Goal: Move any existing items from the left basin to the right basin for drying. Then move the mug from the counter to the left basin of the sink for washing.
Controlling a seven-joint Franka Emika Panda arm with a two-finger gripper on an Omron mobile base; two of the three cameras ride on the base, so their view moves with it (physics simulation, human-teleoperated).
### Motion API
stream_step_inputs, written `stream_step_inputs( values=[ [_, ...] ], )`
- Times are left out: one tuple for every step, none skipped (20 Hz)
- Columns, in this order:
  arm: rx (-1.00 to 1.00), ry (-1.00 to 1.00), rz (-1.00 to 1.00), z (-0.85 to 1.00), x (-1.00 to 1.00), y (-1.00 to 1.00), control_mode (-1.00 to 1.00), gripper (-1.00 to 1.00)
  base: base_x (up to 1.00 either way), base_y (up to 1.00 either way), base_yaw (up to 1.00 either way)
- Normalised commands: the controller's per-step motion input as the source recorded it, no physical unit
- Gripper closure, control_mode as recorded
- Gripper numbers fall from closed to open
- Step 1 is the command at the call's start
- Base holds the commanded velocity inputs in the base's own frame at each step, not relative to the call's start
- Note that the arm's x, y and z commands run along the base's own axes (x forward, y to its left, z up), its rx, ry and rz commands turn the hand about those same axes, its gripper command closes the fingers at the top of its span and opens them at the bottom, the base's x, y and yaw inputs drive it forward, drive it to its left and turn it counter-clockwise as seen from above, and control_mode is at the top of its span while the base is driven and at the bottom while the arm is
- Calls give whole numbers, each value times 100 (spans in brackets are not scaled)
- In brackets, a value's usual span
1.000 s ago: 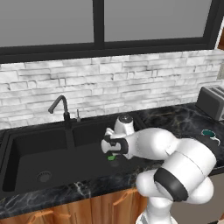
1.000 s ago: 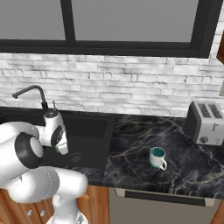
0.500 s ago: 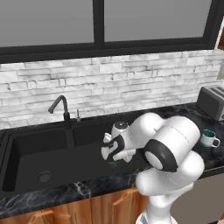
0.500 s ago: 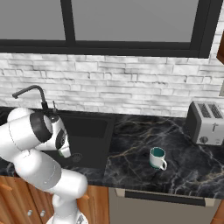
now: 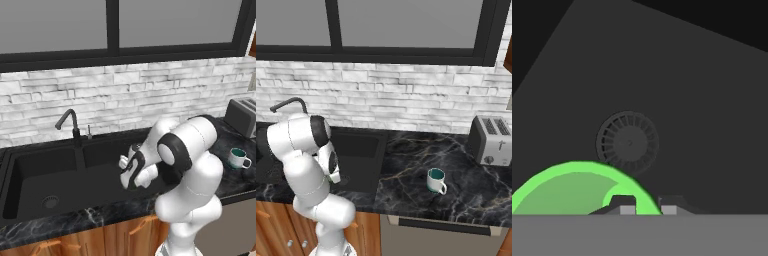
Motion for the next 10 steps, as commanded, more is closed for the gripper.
stream_step_inputs(
  values=[
    [0, 5, 0, -24, 27, 0, -100, 100, 0, 0, 0],
    [-1, 9, 0, -24, 35, 4, -100, 100, 0, 0, 0],
    [0, 7, 0, -21, 36, 5, -100, 100, 0, 0, 0],
    [0, 5, 0, -14, 33, 4, -100, 100, 0, 0, 0],
    [0, 1, 0, -15, 28, 2, -100, 100, 0, 0, 0],
    [0, 2, 0, -16, 27, 5, -100, 100, 0, 0, 0],
    [0, 2, 0, -16, 26, 6, -100, 100, 0, 0, 0],
    [0, 2, 0, -17, 25, 4, -100, 100, 0, 0, 0],
    [0, 1, 0, -21, 21, 5, -100, 100, 0, 0, 0],
    [0, 0, 0, -23, 23, 10, -100, 100, 0, 0, 0]
  ],
)
